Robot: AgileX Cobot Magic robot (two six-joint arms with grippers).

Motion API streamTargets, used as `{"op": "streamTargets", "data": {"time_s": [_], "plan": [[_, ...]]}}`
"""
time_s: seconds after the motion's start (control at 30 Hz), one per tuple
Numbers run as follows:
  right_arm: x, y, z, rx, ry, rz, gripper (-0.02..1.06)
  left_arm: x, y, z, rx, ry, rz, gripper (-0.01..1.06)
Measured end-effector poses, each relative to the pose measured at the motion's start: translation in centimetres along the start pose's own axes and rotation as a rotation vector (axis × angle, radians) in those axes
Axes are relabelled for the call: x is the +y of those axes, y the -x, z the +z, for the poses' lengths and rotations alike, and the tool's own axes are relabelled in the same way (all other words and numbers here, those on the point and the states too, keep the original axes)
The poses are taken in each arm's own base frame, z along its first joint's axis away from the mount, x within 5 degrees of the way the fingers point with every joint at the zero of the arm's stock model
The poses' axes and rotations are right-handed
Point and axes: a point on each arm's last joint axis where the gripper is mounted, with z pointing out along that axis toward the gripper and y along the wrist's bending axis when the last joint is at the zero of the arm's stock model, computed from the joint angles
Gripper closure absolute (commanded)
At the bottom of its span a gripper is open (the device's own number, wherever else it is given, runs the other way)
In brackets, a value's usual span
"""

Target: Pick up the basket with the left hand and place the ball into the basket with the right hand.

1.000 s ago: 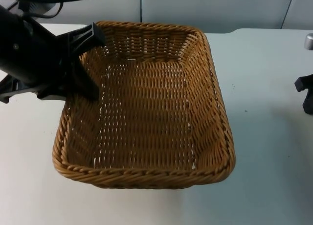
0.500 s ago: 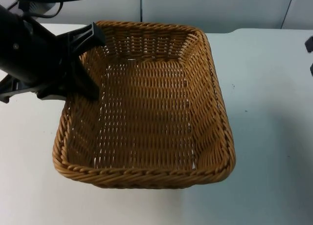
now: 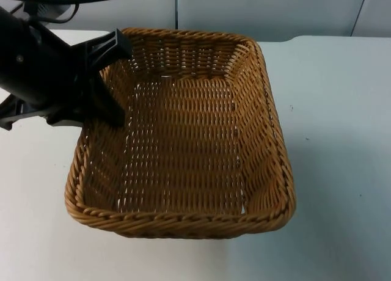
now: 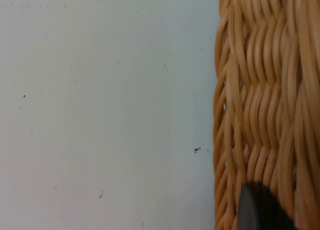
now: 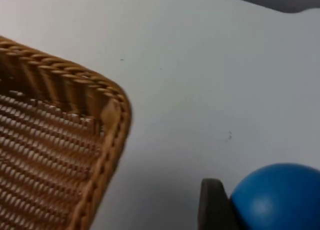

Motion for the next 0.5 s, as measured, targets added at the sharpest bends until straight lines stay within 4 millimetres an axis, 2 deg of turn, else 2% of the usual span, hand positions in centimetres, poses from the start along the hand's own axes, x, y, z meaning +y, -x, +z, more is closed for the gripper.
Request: {"op": "streamTargets", "data": {"time_s": [0.03, 0.2, 0.23, 0.33, 0.37, 0.5], "plan": [[0.0, 0.0, 0.0, 0.0, 0.0, 0.0, 1.05, 0.0, 0.0, 0.0, 0.0, 0.0, 0.0, 1.05], [5.3, 0.1, -0.5, -0.008, 0.109, -0.116, 1.05, 0.0, 0.0, 0.0, 0.001, 0.0, 0.0, 1.05], [5.3, 0.1, -0.5, -0.008, 0.109, -0.116, 1.05, 0.0, 0.0, 0.0, 0.001, 0.0, 0.0, 1.05], [7.5, 0.1, -0.6, -0.014, 0.156, -0.164, 1.05, 0.0, 0.0, 0.0, 0.002, -0.001, 0.0, 1.05], [7.5, 0.1, -0.6, -0.014, 0.156, -0.164, 1.05, 0.0, 0.0, 0.0, 0.002, -0.001, 0.0, 1.05], [9.6, -0.1, -0.7, -0.024, 0.199, -0.213, 1.05, 0.0, 0.0, 0.0, 0.004, -0.002, 0.0, 1.05]]}}
